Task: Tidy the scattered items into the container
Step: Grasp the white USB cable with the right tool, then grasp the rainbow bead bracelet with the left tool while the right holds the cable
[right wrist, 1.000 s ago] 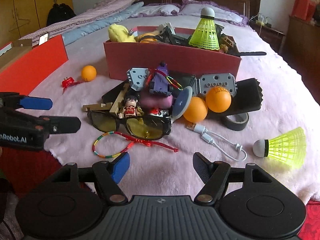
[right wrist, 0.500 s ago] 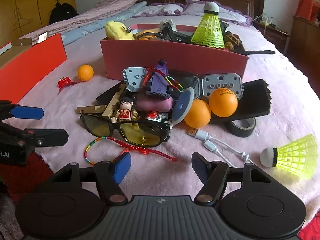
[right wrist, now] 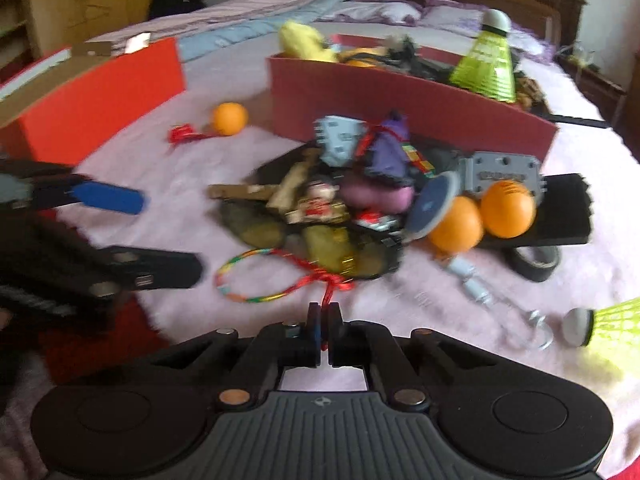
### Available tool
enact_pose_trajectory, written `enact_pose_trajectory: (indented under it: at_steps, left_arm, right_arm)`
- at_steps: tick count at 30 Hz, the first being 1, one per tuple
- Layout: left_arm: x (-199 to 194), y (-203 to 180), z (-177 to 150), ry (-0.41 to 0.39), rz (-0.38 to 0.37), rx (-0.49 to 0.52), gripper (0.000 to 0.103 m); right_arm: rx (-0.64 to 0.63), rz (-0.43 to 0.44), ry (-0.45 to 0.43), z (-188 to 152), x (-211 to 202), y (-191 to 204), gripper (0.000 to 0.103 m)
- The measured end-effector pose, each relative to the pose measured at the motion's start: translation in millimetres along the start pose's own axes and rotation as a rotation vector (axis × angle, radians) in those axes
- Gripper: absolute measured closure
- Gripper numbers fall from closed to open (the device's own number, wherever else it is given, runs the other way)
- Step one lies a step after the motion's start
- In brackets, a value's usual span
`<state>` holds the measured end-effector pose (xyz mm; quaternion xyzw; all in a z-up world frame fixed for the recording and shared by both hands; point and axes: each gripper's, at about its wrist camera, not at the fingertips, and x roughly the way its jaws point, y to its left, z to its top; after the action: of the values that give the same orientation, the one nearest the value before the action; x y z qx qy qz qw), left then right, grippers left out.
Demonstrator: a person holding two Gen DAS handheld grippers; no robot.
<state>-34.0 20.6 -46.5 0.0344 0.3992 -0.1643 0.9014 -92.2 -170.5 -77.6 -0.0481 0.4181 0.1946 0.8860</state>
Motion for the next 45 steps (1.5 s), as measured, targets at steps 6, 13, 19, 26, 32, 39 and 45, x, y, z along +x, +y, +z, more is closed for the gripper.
enact_pose_trajectory:
  at_steps: [6,13,19,26,32,39,45]
  left_arm:
    - [4.2,-4.1,-0.5,0.014,-0.019,0.005,0.011]
    - [8.5,-15.1,1.6,0.029,-0.056,0.025,0.011]
    - [15.7,-28.7,2.7,0.054,-0.058,0.047,0.012]
    - [12.5,-39.0,-1.1,0.069,-0.039,0.08,0.012]
    - [10.8,-37.9,-0.9,0.068,-0.026,0.075,0.012]
    - [9.4,-38.6,-2.5,0.064,-0.026,0.08,0.012]
    - [14.8,-39.7,-2.8,0.09,-0.053,0.071,0.011]
  right_arm:
    - [-0.084,0.122,0.014,-11.1,-19.3,18.4,0.1]
    - [-0.113,0.112,0.012,-20.6,-43.1,16.2,0.08]
    - [-0.046,-0.051,-0.063,-15.3,-57.9,-32.6,0.056]
    - [0.034,-0.175,-0.046,-2.0,-12.3,-91.2,0.042]
    - [0.133,-0.142,-0.036,-1.3,-0.5,-107.4,0.063]
    - [0.148,-0.113,-0.017,-17.4,-20.7,-84.6,0.084]
    - [0.243,-0.113,0.057,-29.8,-39.4,-59.5,0.079]
